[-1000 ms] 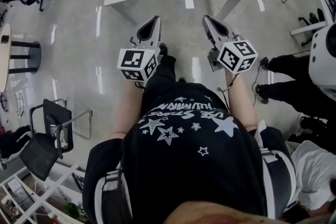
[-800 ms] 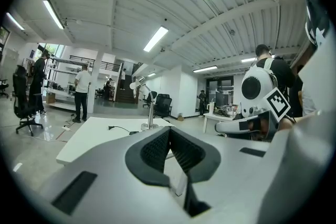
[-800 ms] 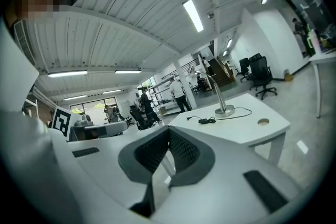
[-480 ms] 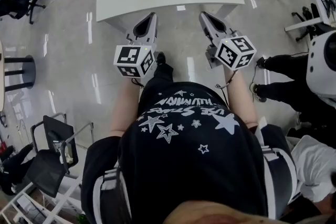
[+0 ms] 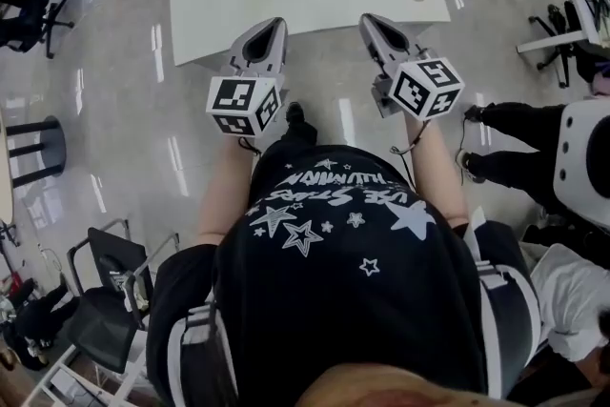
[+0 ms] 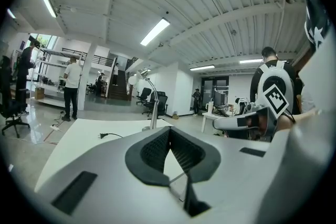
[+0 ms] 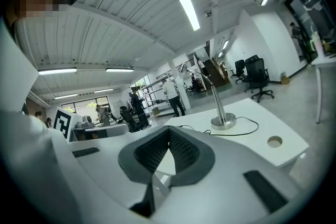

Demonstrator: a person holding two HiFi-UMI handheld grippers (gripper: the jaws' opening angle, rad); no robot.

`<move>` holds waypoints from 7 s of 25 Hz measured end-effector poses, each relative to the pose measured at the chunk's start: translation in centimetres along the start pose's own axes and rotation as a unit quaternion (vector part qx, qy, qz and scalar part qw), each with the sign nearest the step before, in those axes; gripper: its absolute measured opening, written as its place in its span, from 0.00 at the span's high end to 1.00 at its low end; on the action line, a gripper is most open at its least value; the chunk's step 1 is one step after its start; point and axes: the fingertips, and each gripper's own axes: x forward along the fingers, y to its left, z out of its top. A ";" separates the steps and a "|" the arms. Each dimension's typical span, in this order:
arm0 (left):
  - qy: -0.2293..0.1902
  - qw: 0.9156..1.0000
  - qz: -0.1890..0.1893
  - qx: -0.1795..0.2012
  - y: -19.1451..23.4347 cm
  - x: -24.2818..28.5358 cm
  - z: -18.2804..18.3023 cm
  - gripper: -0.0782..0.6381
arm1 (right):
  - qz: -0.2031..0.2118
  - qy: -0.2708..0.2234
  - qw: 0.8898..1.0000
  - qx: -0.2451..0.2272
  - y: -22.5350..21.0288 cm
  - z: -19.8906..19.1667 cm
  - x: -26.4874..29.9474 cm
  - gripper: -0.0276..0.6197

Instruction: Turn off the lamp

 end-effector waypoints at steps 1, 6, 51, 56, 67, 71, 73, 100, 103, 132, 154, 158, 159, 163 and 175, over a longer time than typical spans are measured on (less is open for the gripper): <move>0.002 1.000 -0.003 -0.001 0.5 0.5 0.0 0.88 | -0.004 0.002 1.000 0.003 -0.3 0.0 0.5 0.95; 0.013 1.000 -0.017 -0.004 2.7 2.7 0.2 0.88 | -0.021 0.005 1.000 0.010 -1.2 0.9 2.8 0.95; 0.077 0.995 -0.058 -0.003 14.5 17.0 -3.2 0.87 | -0.024 0.089 0.996 0.012 -10.2 0.9 22.6 0.95; 0.103 0.991 -0.079 0.019 14.4 18.7 -4.8 0.87 | -0.017 0.094 0.995 0.015 -11.6 1.5 24.0 0.95; 0.203 0.963 -0.133 0.119 14.3 22.5 -11.2 0.59 | -0.015 0.124 0.992 0.025 -13.8 0.2 26.2 0.95; 0.215 0.947 -0.130 0.199 15.5 23.9 -13.6 0.57 | -0.015 0.138 0.990 0.024 -14.5 -1.0 27.4 0.95; 0.225 0.939 -0.136 0.220 15.6 24.1 -14.3 0.57 | -0.011 0.148 0.989 0.018 -14.5 -1.4 27.7 0.95; 0.267 0.898 -0.171 0.305 15.5 26.7 -17.2 0.68 | 0.043 0.235 0.971 -0.001 -11.9 -6.2 30.3 0.95; 0.268 0.897 -0.174 0.306 15.4 26.6 -17.1 0.68 | 0.045 0.241 0.969 -0.009 -11.8 -6.4 30.8 0.95; 0.295 0.907 -0.176 0.244 15.3 26.5 -18.2 0.70 | 0.026 0.304 0.952 -0.008 -13.0 -8.2 31.4 0.95; 0.243 0.942 -0.105 0.204 16.0 22.3 -15.0 0.70 | 0.001 0.223 0.975 0.022 -10.0 -5.7 26.2 0.95; 0.232 0.949 -0.105 0.183 15.1 20.6 -14.1 0.69 | -0.012 0.203 0.979 0.031 -9.2 -5.5 24.5 0.95; 0.229 0.951 -0.105 0.177 14.8 20.1 -13.9 0.69 | -0.017 0.198 0.980 0.032 -9.0 -5.5 24.1 0.95; 0.211 0.959 -0.103 0.159 14.2 18.5 -12.6 0.69 | -0.026 0.179 0.983 0.029 -7.9 -5.0 22.8 0.95; 0.158 0.978 -0.103 0.088 12.4 13.7 -9.8 0.69 | -0.058 0.162 0.985 0.029 -5.1 -5.9 18.0 0.95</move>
